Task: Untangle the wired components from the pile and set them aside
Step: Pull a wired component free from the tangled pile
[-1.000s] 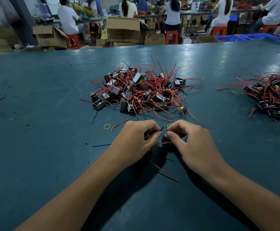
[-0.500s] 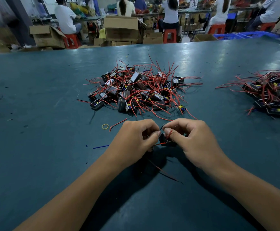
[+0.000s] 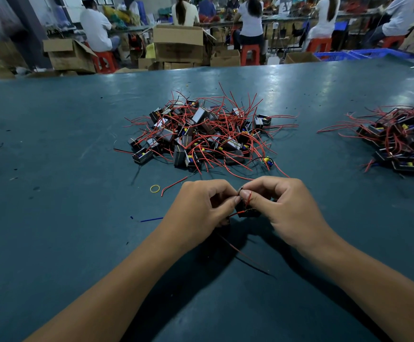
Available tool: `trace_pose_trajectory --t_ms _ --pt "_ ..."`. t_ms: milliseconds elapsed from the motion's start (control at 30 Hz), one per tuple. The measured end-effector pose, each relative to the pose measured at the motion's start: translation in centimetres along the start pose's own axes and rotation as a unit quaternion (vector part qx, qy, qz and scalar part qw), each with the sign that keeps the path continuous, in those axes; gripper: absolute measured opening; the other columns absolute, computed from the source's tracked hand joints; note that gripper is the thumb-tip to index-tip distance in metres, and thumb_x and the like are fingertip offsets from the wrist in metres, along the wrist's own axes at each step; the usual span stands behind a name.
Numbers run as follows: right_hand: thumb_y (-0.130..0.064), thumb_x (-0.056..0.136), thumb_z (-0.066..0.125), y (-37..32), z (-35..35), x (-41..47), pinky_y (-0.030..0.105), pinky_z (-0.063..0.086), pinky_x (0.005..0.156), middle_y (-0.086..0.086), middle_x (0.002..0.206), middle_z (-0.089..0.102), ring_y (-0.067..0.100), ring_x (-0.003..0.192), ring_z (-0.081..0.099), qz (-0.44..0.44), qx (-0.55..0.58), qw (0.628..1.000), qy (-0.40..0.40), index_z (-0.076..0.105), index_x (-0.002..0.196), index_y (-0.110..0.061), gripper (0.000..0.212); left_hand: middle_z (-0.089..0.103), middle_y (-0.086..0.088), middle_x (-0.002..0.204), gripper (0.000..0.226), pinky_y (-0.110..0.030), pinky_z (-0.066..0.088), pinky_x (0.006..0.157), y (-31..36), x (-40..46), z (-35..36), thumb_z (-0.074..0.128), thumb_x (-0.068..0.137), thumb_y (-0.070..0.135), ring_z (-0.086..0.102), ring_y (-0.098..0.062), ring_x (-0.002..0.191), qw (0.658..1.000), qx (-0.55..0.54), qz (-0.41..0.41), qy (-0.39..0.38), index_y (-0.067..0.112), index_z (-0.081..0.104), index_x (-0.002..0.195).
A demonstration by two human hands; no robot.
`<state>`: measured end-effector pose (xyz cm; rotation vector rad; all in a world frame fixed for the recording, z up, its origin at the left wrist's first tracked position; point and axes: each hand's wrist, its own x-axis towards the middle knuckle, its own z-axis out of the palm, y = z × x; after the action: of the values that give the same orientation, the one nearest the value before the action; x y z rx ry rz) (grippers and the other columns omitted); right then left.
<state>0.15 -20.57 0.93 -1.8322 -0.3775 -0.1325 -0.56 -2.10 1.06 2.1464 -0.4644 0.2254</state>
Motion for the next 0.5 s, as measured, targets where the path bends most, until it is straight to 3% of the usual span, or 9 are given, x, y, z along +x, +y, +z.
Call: trace_pose_trajectory --t_ms 300,500 --pt "-0.014 0.088 0.074 -0.12 -0.1 -0.02 0.031 0.052 0.064 0.007 0.071 0.072 0.022 0.065 0.067 0.004 0.011 1.0 0.003 0.074 0.081 -0.017 0.007 0.067 -0.003 0.061 0.011 -0.035 0.056 0.052 0.07 0.03 0.08 0.072 0.092 0.02 0.066 -0.014 0.051 1.0 -0.005 -0.011 0.006 0.017 0.072 0.081" --pt "-0.012 0.088 0.073 -0.06 -0.04 0.07 0.023 0.05 0.061 0.005 0.068 0.071 0.011 0.061 0.063 -0.005 0.004 1.0 0.007 0.073 0.077 -0.017 0.012 0.068 0.002 0.064 0.009 -0.031 0.055 0.056 0.29 -0.06 -0.02 0.071 0.092 0.021 0.066 -0.01 0.057 1.0 0.01 0.002 0.008 0.018 0.072 0.083"
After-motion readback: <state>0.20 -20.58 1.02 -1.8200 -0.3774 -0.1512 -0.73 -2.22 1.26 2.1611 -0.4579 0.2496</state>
